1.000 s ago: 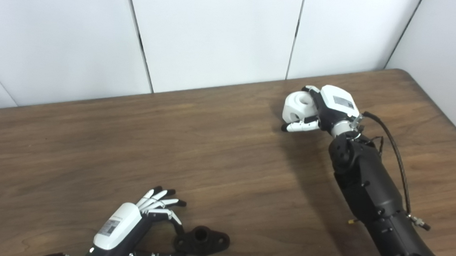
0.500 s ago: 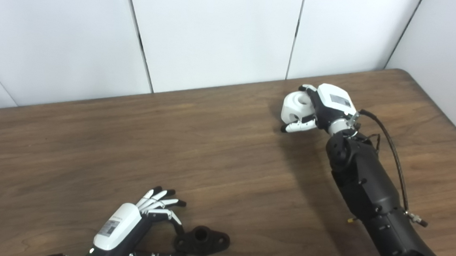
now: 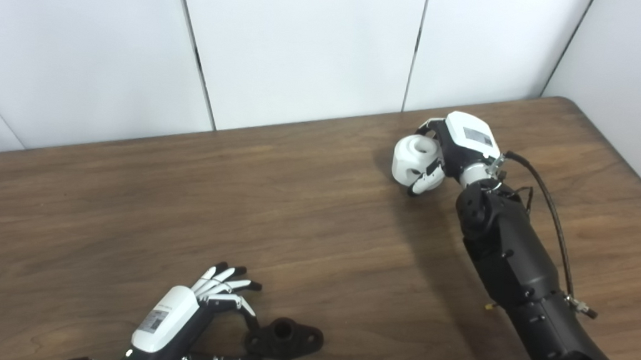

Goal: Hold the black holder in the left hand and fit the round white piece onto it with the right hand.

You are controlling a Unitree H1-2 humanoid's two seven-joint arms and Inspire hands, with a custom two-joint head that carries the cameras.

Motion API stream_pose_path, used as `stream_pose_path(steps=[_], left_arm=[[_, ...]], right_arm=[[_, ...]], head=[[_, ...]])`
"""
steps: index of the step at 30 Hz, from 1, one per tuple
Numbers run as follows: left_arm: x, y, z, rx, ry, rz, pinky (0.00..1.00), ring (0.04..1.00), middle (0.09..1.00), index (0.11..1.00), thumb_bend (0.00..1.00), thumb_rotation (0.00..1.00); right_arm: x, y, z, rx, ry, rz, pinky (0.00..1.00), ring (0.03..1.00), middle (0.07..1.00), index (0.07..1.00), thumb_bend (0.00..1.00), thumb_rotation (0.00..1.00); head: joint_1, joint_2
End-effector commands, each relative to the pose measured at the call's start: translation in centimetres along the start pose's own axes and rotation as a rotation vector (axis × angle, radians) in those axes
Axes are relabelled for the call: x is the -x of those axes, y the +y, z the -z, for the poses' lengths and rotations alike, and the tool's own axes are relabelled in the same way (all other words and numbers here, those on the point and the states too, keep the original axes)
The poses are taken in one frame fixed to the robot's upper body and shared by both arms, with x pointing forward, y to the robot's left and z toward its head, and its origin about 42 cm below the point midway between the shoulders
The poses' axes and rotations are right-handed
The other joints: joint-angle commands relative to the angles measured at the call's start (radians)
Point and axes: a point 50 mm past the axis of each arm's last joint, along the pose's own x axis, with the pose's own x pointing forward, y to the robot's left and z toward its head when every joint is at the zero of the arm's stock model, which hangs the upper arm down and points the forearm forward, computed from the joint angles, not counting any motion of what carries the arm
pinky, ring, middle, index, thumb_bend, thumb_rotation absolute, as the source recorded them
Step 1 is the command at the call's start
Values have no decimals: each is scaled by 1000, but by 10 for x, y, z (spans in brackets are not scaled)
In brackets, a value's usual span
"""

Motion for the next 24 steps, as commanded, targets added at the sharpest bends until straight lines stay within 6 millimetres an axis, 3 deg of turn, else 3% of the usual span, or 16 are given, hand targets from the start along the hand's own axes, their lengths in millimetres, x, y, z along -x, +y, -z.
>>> stream_pose_path(steps=[1, 5, 24], left_arm=[[39, -47, 12, -9, 146, 272, 1000, 944, 819, 488, 516, 65], [39, -47, 13, -6, 143, 265, 1000, 945, 819, 488, 516, 65], [37, -46, 12, -15, 149, 261, 1000, 946, 824, 488, 515, 66]], right_arm=[[-6, -27, -10, 7, -34, 86, 762, 610, 449, 531, 530, 4], [-5, -27, -10, 17, -41, 92, 825, 623, 468, 501, 531, 2], [2, -29, -13, 10, -69, 92, 848, 674, 467, 499, 531, 3]], head=[[-1, 1], [-2, 2], [12, 13]])
